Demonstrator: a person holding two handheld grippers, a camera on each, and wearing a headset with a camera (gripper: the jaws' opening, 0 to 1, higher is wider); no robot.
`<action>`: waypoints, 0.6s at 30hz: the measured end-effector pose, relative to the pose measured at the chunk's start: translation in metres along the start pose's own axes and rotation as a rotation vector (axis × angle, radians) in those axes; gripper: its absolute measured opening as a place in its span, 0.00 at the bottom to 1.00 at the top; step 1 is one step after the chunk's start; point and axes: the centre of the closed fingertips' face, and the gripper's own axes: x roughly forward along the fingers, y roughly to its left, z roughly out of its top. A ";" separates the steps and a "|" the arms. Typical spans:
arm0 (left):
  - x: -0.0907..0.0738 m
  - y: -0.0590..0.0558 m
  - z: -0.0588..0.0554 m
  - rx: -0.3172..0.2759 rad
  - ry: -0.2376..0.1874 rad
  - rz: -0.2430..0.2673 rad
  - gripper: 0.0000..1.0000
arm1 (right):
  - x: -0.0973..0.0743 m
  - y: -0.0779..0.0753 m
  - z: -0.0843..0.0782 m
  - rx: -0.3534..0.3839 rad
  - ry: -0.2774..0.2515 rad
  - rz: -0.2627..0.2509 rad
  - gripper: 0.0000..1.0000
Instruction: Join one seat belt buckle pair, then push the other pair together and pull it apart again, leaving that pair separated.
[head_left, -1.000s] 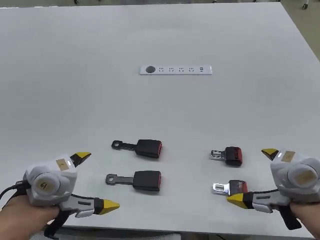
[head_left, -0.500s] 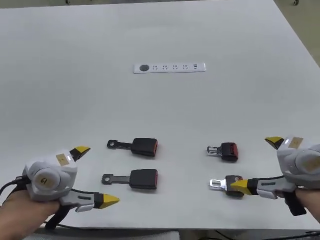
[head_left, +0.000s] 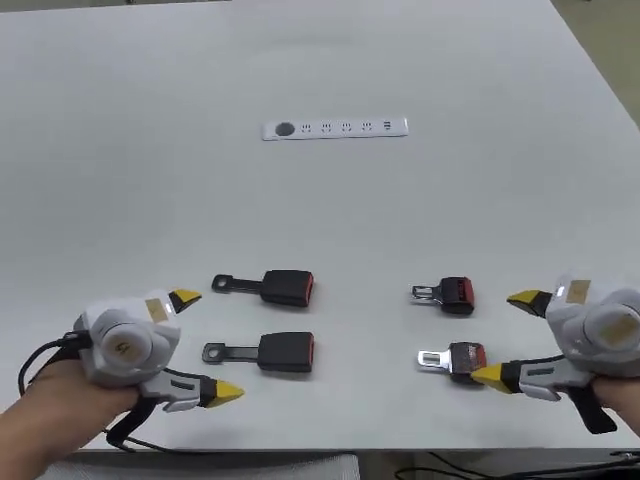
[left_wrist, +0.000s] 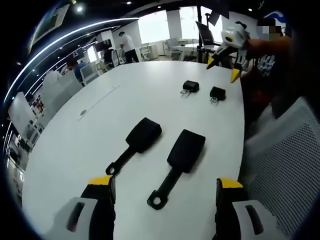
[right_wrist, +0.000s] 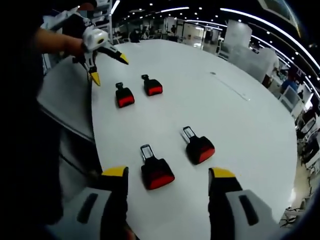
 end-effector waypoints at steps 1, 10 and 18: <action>0.003 -0.002 0.000 0.015 0.007 -0.009 0.81 | 0.001 0.001 0.000 -0.012 0.002 0.003 0.66; 0.028 -0.003 0.002 0.138 0.073 -0.070 0.66 | 0.010 0.009 -0.007 -0.167 0.044 0.050 0.59; 0.047 -0.005 0.008 0.207 0.098 -0.113 0.54 | 0.021 0.014 -0.015 -0.197 0.074 0.114 0.44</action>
